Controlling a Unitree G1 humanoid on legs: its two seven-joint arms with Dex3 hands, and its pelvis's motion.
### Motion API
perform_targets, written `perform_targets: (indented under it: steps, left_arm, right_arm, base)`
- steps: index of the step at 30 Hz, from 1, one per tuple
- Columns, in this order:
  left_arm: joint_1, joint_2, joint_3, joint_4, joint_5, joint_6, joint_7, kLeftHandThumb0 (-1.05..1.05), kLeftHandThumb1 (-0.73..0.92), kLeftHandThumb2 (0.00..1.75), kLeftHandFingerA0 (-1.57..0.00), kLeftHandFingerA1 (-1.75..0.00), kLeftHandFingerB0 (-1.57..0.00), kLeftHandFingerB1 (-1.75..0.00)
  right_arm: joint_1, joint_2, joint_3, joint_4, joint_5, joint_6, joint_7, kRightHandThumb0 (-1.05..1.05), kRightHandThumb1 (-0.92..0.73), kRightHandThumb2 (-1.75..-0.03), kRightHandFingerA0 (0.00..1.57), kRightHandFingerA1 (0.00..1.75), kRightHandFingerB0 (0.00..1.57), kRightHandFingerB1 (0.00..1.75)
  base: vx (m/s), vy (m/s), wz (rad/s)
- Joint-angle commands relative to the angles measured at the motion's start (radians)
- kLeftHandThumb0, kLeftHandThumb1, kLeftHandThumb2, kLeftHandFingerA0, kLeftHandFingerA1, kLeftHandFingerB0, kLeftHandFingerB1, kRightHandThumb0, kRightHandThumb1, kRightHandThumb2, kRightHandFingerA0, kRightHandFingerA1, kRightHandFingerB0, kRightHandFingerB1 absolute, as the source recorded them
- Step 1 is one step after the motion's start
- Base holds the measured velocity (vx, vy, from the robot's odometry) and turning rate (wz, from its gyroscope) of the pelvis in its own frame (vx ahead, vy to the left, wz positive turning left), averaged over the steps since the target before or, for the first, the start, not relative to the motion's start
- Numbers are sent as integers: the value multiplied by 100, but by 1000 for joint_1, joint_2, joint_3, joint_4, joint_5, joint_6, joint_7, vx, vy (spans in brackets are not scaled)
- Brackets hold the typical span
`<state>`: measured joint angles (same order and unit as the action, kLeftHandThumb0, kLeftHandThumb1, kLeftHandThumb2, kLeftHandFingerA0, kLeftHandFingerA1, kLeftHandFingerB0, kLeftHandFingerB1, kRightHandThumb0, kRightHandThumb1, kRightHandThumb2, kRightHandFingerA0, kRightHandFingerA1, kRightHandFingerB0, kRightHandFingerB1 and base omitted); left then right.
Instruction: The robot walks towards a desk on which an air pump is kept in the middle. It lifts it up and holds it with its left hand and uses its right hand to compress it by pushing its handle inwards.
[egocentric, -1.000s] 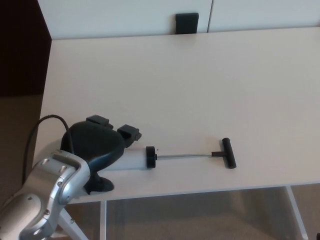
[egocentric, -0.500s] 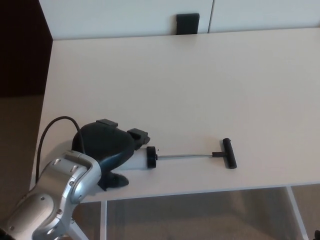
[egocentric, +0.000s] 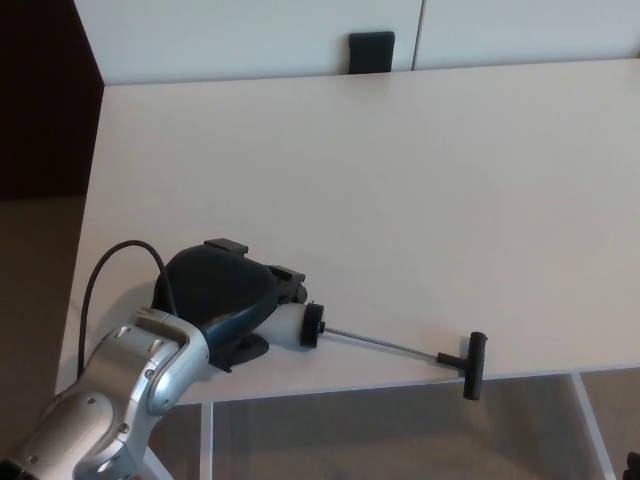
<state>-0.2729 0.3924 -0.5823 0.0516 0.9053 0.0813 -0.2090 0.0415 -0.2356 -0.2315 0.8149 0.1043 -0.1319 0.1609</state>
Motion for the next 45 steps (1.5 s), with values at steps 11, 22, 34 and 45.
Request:
perform_targets:
  steps: [11,22,34,45]
  left_arm:
    - [22,7,-21,93,-3,-91,97,-27,74,62,-75,-122,-69,-46]
    - [4,15,34,72,-57,-105,94,-24,83,63,-57,-152,-67,-85]
    - [-22,48,65,52,-55,-121,104,-17,70,61,-61,-147,-74,-72]
    - [-47,55,107,71,-96,-125,89,-11,77,59,-55,-154,-53,-119]
  right_arm:
    - [21,-3,5,-103,2,38,-8,-45,-52,-77,63,55,40,47]
    - [589,13,-16,-870,198,77,169,-45,-73,-61,47,39,33,33]
    - [930,79,-79,-941,290,-266,328,-54,-74,-63,46,38,34,33]
    - [1055,265,-81,-1175,326,-760,257,-47,-72,-61,49,41,41,38]
  base:
    - [0,0,0]
    - [0,-1,1]
    - [0,0,0]
    - [0,0,0]
